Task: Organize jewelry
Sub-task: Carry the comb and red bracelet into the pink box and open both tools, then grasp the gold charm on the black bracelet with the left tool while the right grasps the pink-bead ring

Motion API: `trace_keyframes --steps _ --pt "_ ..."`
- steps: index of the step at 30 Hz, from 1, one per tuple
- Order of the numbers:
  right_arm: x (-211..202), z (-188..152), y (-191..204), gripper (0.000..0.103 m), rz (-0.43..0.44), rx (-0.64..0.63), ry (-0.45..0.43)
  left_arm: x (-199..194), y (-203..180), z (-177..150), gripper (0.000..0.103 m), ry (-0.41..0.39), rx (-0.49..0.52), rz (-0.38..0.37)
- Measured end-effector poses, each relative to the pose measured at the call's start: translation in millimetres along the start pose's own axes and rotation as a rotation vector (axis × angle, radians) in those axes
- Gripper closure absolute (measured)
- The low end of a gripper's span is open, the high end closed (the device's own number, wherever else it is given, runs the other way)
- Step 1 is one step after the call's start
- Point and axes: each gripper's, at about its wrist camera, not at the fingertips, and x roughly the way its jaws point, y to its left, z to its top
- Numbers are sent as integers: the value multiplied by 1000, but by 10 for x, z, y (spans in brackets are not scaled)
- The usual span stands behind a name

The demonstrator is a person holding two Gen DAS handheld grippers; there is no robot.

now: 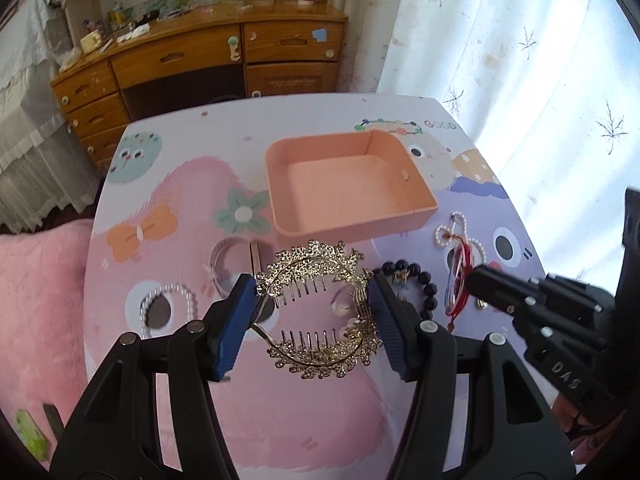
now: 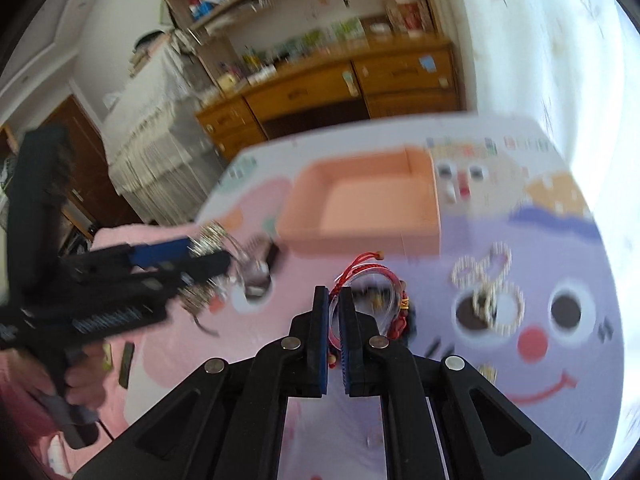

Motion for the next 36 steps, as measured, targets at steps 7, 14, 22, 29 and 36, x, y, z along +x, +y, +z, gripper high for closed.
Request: trace_keyframes --steps 7,14,22,29,36 --pt "-123 615 49 98 11 -22 -128 93 -53 480 47 -56 -8 -42" --pt "87 1040 -22 98 -69 -60 -170 340 -101 900 47 -105 11 -44" --pt "375 1106 -368 49 -113 -27 -154 874 -16 1158 39 10 -92 -69" --pt "346 890 -642 32 -182 -56 -91 881 -37 1085 25 -17 -81 -53" --pt "174 470 -806 17 -274 -139 -44 734 38 828 25 -26 -179 -98"
